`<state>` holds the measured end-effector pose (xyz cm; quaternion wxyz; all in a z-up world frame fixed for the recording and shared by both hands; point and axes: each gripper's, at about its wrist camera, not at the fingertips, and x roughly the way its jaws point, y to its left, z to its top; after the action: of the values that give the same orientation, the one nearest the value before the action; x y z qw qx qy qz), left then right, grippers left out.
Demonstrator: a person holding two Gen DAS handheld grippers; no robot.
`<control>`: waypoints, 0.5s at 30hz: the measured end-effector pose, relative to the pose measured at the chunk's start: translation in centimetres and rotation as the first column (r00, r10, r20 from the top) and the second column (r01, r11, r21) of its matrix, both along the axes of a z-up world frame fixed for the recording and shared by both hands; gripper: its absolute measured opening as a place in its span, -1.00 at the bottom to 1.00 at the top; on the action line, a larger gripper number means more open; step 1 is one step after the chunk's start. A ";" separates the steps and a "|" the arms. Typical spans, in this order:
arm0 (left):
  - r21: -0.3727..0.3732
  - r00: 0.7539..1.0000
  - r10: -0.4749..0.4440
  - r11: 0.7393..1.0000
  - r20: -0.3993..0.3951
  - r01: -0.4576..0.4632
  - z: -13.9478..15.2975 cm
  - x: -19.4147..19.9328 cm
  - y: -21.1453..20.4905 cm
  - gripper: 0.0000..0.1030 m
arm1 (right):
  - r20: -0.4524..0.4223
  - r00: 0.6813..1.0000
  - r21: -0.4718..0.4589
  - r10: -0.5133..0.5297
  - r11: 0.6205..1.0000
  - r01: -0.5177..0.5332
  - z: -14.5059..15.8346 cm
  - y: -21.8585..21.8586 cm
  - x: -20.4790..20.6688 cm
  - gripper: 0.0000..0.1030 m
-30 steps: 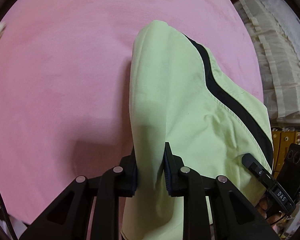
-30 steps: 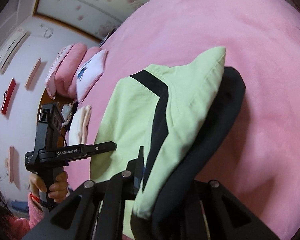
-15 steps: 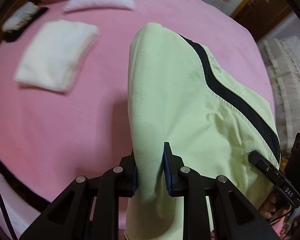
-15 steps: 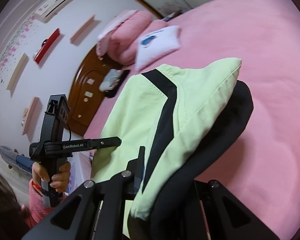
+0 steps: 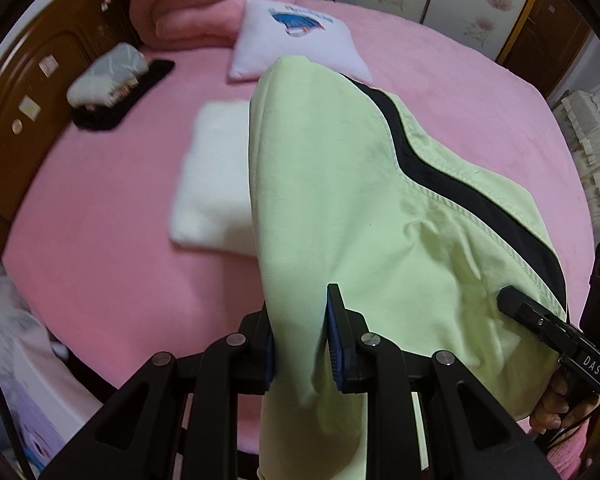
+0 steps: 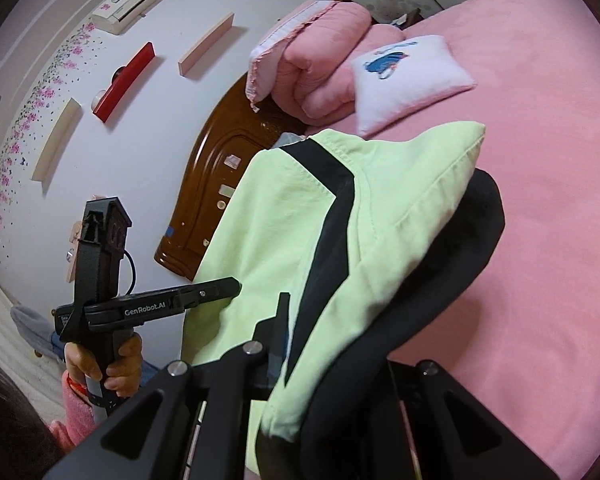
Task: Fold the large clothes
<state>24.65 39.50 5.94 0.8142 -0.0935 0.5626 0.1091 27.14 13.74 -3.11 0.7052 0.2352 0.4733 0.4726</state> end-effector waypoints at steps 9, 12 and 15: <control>0.119 0.998 -0.028 0.993 0.053 0.022 -0.3 2.6 7.9 -0.63 | 0.043 0.999 0.061 -0.011 0.998 0.008 0.5 9.7 3.9 -0.81; 0.184 0.997 -0.041 0.982 0.060 0.030 -2.0 4.8 9.5 -0.63 | 0.040 0.999 0.100 -0.026 0.995 0.022 -1.5 12.1 5.9 -0.81; 0.228 0.995 -0.077 0.972 0.057 0.062 -4.9 7.4 11.1 -0.63 | 0.027 0.998 0.115 -0.056 0.992 0.053 -4.3 14.5 8.0 -0.81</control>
<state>32.02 50.58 1.07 0.8408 0.0159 0.5225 0.1408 35.11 28.21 -7.41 0.7102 0.2809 0.4282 0.4830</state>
